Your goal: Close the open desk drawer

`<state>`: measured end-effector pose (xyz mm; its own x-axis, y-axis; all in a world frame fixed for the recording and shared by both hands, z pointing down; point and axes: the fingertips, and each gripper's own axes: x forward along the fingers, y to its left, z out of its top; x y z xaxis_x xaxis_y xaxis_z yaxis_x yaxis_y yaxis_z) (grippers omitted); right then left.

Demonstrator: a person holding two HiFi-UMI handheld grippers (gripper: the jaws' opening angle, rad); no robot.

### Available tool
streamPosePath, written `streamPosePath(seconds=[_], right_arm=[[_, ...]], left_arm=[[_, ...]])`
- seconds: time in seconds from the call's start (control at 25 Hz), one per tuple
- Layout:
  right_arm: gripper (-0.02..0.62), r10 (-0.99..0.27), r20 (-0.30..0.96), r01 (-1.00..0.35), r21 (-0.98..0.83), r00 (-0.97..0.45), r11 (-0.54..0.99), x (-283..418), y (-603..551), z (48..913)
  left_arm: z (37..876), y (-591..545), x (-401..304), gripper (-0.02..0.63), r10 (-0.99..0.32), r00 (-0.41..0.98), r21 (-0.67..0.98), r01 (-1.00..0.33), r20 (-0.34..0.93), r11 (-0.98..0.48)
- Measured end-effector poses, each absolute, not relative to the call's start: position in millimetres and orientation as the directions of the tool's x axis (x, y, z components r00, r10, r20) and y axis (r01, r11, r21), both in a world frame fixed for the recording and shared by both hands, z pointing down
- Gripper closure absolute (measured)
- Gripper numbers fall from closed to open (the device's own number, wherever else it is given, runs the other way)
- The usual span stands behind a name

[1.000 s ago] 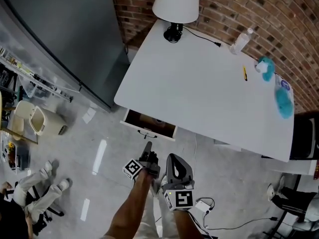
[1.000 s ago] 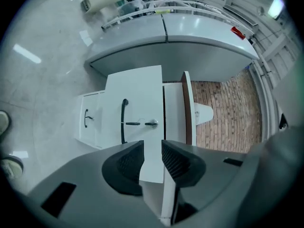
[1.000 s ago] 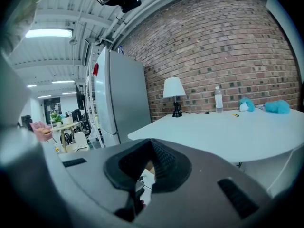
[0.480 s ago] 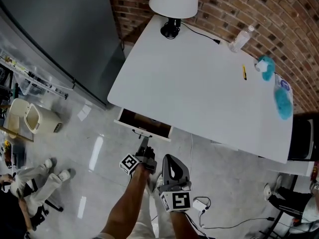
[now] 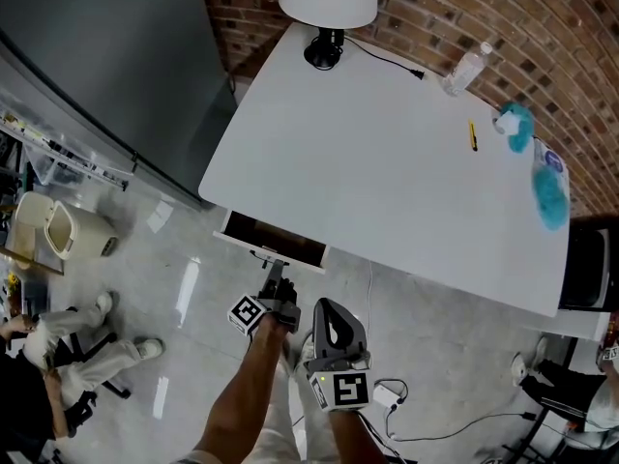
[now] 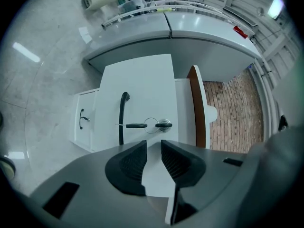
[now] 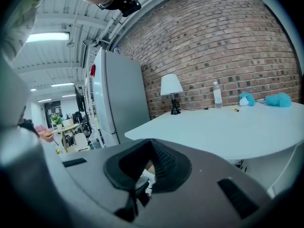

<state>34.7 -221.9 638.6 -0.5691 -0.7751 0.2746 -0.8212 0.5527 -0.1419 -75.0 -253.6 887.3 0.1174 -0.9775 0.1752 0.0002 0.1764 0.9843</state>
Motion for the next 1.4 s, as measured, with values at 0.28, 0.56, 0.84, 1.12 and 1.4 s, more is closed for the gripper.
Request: streamPosePath(seconds=[0.28, 0.56, 0.84, 1.12, 1.4], right_arm=[[0.594, -0.786, 0.278, -0.832, -0.124, -0.552, 0.541, 41.7, -227.7, 638.1], [0.594, -0.787, 0.282, -0.834, -0.122, -0.548, 0.537, 43.6, -228.0, 638.9], [0.594, -0.783, 0.286, -0.831, -0.119, -0.552, 0.543, 40.2, -227.9, 639.7], [0.594, -0.782, 0.298, -0.836, -0.134, -0.547, 0.533, 40.4, -226.1, 646.3], [0.594, -0.782, 0.289, -0.832, -0.139, -0.553, 0.537, 37.3, -226.6, 643.8]], left_arm=[[879.6, -258.1, -72.7, 0.527, -0.983, 0.109, 0.989, 0.01, 0.145, 0.147], [875.6, -263.5, -68.6, 0.548, -0.981, 0.135, 0.99, -0.021, 0.142, 0.14], [876.5, -271.8, -70.5, 0.549, -0.979, 0.145, 0.99, -0.041, 0.14, 0.135], [874.2, -284.5, -70.7, 0.581, -0.978, 0.152, 0.989, -0.062, 0.139, 0.131], [867.3, -304.4, -67.7, 0.583, -0.982, 0.154, 0.994, -0.036, 0.107, 0.103]])
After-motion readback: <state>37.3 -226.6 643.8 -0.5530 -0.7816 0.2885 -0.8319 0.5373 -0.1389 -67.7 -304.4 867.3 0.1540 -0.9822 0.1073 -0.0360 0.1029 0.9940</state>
